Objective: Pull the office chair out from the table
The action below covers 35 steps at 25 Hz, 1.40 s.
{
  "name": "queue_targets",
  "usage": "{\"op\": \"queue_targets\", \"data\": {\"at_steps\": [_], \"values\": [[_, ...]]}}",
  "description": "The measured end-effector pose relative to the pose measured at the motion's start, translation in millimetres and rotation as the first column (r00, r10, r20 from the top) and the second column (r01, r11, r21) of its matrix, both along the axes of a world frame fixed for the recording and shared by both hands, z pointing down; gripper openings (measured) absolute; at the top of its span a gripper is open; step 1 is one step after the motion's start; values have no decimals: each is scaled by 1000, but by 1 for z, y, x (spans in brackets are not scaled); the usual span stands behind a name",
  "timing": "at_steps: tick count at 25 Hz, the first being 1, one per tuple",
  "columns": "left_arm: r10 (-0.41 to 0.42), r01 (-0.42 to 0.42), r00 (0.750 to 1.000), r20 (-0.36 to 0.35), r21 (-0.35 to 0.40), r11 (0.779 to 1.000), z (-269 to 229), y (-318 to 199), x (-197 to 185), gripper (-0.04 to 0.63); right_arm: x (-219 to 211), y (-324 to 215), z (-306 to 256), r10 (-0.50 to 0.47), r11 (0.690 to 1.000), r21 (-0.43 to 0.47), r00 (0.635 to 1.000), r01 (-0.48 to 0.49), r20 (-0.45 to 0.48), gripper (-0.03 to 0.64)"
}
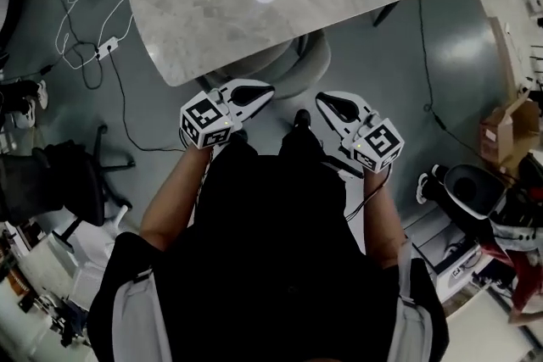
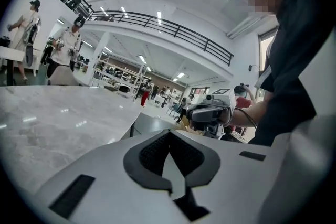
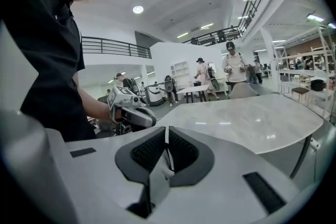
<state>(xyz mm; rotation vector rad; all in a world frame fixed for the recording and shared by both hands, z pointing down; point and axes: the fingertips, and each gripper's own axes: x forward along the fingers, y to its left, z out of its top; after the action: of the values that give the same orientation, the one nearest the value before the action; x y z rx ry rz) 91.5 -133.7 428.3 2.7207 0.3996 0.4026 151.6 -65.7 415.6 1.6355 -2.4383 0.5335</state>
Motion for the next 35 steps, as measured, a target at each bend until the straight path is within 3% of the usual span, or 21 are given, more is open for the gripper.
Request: {"op": "queue_targets", "data": {"at_steps": [5,10,19,26,31,35], "values": [[-98,97,995,24,39,994,8,9,33,12,35,-6,12,-183,983,-24,982,182,-48,22],[-229,225,970,77,59,973,15,20,50,14,52,-14,33,-346,938,-49,937,343,-57,23],[-396,368,901,175,170,914,44,15,46,25,48,-34,68,-579,815,-111,796,568,-179,131],[-389,341,886,251,215,915,82,15,35,108,40,-32,106,-700,711,-209,646,671,-304,180],[-319,231,886,336,278,933,117,22,49,163,46,-29,129,-759,641,-275,539,716,-365,215],[-270,143,882,387,326,934,133,28,60,196,48,-27,150,-797,587,-327,458,741,-393,216]]}}
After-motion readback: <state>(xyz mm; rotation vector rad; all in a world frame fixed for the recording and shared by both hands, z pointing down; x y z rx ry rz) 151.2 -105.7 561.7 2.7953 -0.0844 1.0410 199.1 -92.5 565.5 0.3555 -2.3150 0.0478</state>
